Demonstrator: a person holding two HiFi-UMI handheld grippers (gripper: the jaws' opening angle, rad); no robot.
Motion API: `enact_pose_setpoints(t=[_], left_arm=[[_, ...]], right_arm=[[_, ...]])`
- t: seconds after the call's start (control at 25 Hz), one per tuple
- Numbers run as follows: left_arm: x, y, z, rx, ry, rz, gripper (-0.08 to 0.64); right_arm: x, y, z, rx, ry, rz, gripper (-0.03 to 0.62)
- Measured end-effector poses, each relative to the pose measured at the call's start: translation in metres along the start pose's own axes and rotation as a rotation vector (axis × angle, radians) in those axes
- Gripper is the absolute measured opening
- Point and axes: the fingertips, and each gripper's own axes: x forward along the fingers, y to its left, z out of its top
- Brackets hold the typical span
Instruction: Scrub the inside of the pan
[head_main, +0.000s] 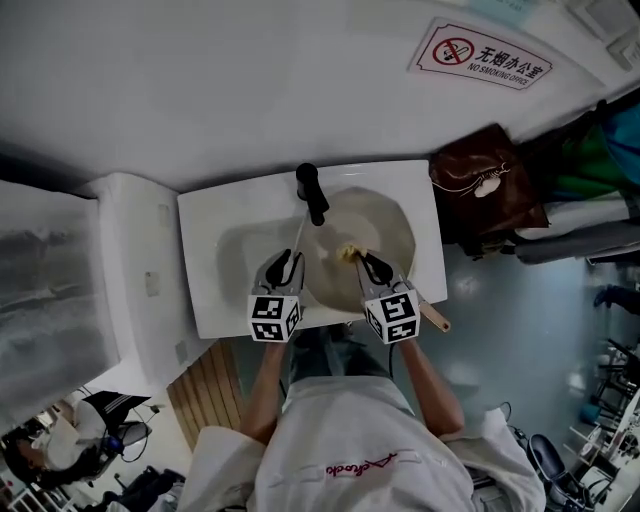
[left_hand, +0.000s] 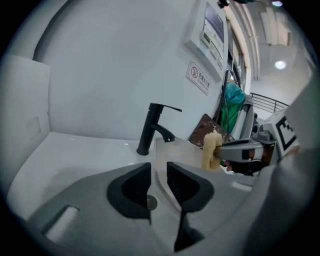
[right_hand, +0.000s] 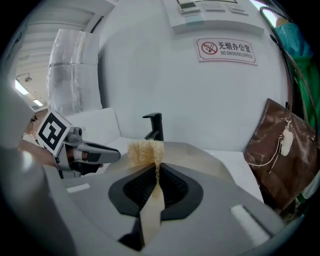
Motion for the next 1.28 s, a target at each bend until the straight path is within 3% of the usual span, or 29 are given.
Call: enact_pose_setpoints(t=[0.2,0.32,0.72,1.28], left_arm=[[0.008,-0.001,-0.007,-0.010,0.022,0.002,0.096],[0.010,0.001,-0.009,-0.020,0.024,0.009,0.051],[0.010,0.002,-0.009,-0.032,0.017,0.010,0.049],[0.009,0.004,-0.009,-0.028,0.028,0.008,0.049]], right_arm=[[0.025,0.008,-0.011,0.002,0.059,0.033,0.026],[0.041,0.012,-0.015,0.016,0.083,0.051,0.026],[0.087,0.028,-0.033,0.052,0.176,0.085,0.026],[0.126,0.026,-0.055,0.072,0.282,0.073,0.026]])
